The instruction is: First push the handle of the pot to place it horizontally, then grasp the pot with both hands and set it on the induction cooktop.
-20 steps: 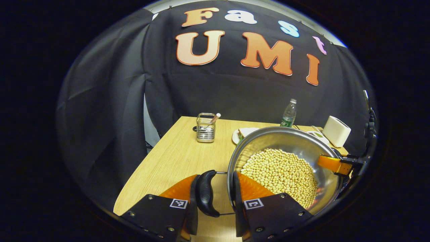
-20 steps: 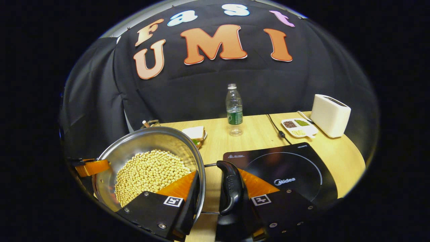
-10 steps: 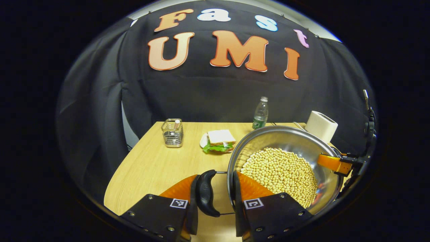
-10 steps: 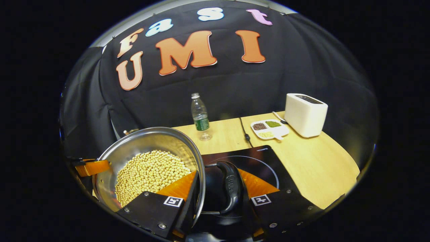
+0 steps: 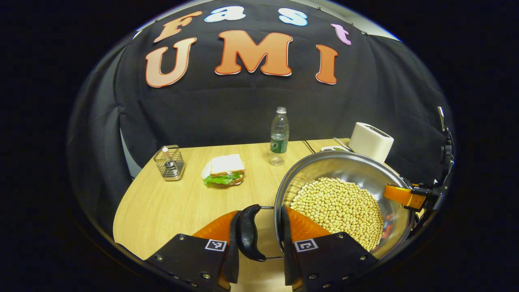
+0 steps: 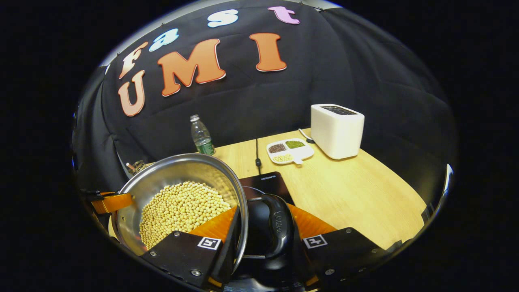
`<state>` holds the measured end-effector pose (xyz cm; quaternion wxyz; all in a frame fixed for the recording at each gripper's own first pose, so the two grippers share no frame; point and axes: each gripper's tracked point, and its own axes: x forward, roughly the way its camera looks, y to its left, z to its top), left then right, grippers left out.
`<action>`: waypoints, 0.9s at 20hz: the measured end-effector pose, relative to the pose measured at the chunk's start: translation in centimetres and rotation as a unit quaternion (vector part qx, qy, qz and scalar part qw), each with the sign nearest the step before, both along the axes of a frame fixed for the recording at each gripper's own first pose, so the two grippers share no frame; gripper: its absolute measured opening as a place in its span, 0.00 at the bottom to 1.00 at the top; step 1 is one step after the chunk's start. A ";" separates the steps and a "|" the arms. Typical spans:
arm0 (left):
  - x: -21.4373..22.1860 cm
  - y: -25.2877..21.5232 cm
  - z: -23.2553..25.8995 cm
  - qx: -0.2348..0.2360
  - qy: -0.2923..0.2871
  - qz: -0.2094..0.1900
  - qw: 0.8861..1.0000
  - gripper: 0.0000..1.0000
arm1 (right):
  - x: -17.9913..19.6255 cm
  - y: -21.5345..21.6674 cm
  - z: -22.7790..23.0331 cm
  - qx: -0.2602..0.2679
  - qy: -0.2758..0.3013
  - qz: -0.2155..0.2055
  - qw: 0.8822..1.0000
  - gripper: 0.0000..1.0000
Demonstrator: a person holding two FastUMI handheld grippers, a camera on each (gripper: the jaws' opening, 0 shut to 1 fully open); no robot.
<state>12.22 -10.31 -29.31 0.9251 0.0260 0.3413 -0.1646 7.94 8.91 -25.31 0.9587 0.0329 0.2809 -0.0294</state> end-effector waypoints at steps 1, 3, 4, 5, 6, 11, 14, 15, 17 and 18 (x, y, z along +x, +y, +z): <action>0.1 -0.2 -0.3 -0.002 0.003 -0.002 1.000 0.43 | 0.1 -0.5 -0.2 -0.001 0.002 -0.002 1.000 0.59; 0.3 -1.4 -1.3 -0.003 0.011 -0.006 1.000 0.47 | 0.4 -1.5 -0.6 -0.003 0.007 -0.007 1.000 0.59; 0.4 -1.9 -1.6 -0.003 0.014 -0.007 1.000 0.45 | 0.5 -1.9 -0.9 -0.004 0.010 -0.008 1.000 0.59; 0.5 -2.6 -1.9 -0.004 0.016 -0.007 1.000 0.45 | 0.7 -2.3 -1.0 -0.004 0.012 -0.010 1.000 0.59; 0.7 -3.0 -2.2 -0.004 0.017 -0.007 1.000 0.45 | 0.9 -2.7 -1.3 -0.003 0.014 -0.012 1.000 0.59; 1.2 -4.8 -3.9 0.000 0.028 -0.011 1.000 0.45 | 1.7 -3.9 -2.7 0.005 0.030 -0.018 0.999 0.59; 1.6 -5.1 -4.2 -0.003 0.029 -0.009 1.000 0.45 | 1.9 -4.1 -2.6 0.010 0.028 -0.015 0.999 0.60; 1.5 -5.1 -4.2 -0.004 0.027 -0.010 1.000 0.45 | 1.9 -4.0 -2.7 0.009 0.028 -0.012 0.999 0.59; 1.2 -5.0 -4.4 -0.007 0.035 -0.008 0.999 0.45 | 2.0 -4.0 -2.5 0.006 0.021 -0.007 1.000 0.63; 1.4 -5.1 -4.3 -0.011 0.034 -0.011 0.999 0.47 | 2.0 -3.9 -2.4 0.002 0.016 -0.005 1.000 0.65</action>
